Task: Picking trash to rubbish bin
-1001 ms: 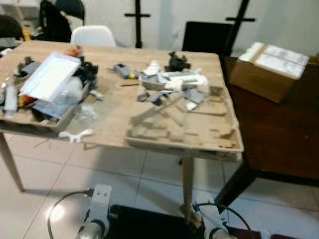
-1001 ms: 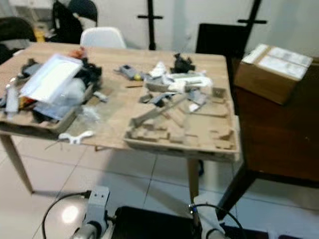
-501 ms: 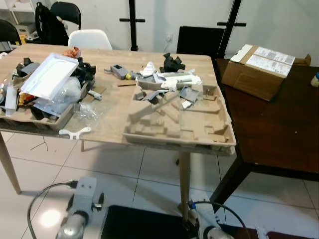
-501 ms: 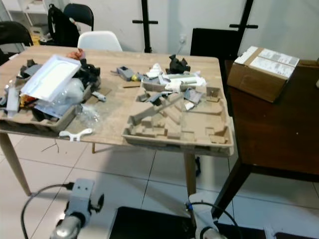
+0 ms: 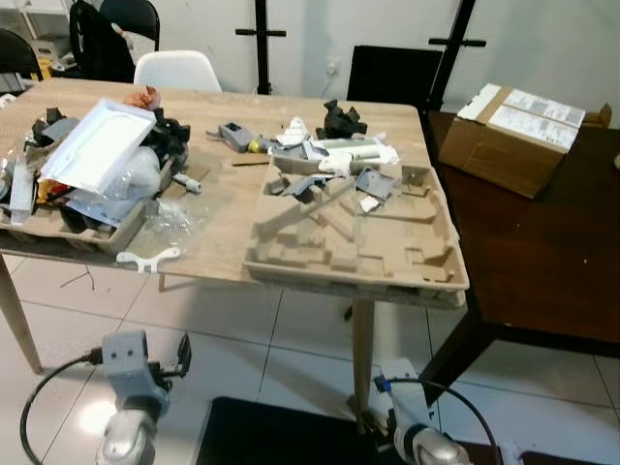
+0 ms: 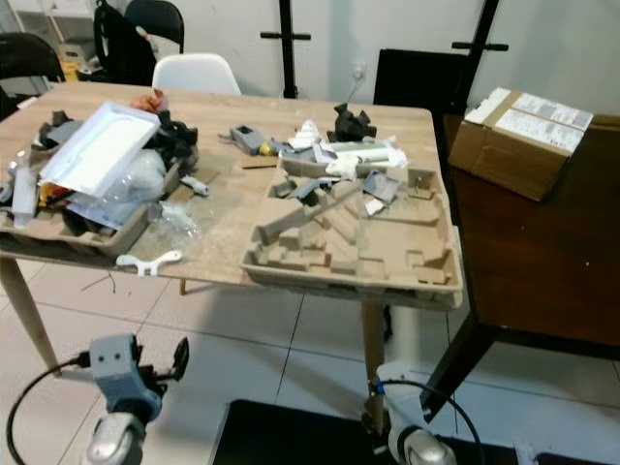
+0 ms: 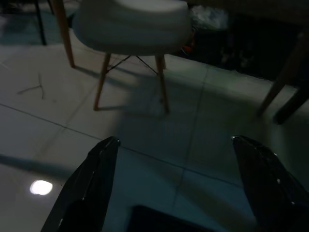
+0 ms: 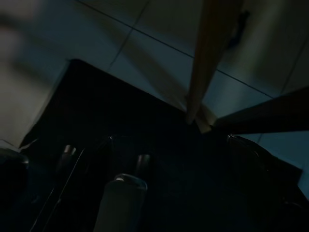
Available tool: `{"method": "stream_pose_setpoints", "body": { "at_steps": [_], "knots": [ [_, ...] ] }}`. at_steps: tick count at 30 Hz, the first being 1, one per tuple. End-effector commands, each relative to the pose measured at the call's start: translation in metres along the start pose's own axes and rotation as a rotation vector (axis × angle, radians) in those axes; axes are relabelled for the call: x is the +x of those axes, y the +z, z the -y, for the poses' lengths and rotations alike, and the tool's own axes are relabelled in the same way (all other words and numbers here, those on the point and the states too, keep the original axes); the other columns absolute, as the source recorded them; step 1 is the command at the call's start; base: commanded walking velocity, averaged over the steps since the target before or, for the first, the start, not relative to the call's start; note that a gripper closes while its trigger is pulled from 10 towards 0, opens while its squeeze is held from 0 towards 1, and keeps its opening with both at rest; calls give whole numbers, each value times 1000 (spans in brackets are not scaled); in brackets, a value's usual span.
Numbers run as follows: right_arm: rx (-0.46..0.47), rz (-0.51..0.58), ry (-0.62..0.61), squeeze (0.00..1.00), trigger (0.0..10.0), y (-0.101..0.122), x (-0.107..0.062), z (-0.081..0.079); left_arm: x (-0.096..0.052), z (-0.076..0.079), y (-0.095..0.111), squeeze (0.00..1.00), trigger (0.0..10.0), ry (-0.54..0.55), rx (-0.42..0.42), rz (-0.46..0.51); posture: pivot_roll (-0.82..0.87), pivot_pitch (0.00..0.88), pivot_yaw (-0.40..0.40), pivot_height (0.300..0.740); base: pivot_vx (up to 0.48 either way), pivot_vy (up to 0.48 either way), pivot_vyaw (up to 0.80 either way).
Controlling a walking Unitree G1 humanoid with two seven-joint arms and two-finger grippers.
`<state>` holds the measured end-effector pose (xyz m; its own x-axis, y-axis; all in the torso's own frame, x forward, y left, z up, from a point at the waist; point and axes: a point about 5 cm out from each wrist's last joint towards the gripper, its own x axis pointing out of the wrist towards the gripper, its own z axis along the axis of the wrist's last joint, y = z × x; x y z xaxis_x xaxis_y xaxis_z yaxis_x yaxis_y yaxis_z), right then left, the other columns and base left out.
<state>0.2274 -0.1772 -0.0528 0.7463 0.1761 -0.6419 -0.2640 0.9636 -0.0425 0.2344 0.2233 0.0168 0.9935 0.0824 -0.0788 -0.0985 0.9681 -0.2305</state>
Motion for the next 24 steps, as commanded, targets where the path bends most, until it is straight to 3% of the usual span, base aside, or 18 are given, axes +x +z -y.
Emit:
{"method": "stream_pose_setpoints", "body": {
  "at_steps": [1, 7, 8, 11, 12, 13, 15, 16, 18, 24],
  "knots": [
    [-20, 7, 9, 0, 10000, -1, -1, 1, -4, -13, 6, 1000, 10000, 58, -150, 29, 35, 98, -3, 740, 0, 0, 0],
    [-27, 39, 46, 0, 10000, 4, 0, -3, 1, -26, 22, 1000, 10000, 78, -285, 87, 42, 99, -10, 740, 0, 0, 0],
    [-42, 99, 157, 0, 10000, 16, 3, -17, 10, -29, 41, 365, 10000, 41, -387, 145, 43, 100, -9, 740, 0, 0, 0],
    [-49, 116, 201, 0, 10000, 19, 4, -22, 12, -29, 47, 365, 10000, 25, -415, 162, 43, 100, -9, 740, 0, 0, 0],
    [-64, 131, 285, 0, 10000, 24, 5, -31, 17, -29, 53, 0, 10000, -7, -441, 173, 41, 106, -5, 740, 0, 0, 0],
    [-64, 131, 285, 0, 10000, 24, 5, -31, 17, -29, 53, 0, 10000, -7, -441, 173, 41, 106, -5, 740, 0, 0, 0],
    [-91, 148, 425, 0, 10000, 29, 4, -45, 26, -26, 63, 0, 10000, -60, -463, 182, 36, 109, -3, 740, 0, 0, 0],
    [-91, 148, 425, 0, 10000, 29, 4, -45, 26, -26, 63, 0, 10000, -60, -463, 182, 36, 109, -3, 740, 0, 0, 0],
    [-130, 167, 541, 0, 10000, 36, 3, -57, 34, -20, 70, 0, 10000, -103, -450, 186, 37, 111, -4, 740, 0, 0, 0],
    [-181, 233, 602, 0, 10000, 53, 4, -68, 44, -8, 77, 0, 10000, -172, -445, 168, 33, 113, -3, 740, 0, 0, 0]
  ]
}}
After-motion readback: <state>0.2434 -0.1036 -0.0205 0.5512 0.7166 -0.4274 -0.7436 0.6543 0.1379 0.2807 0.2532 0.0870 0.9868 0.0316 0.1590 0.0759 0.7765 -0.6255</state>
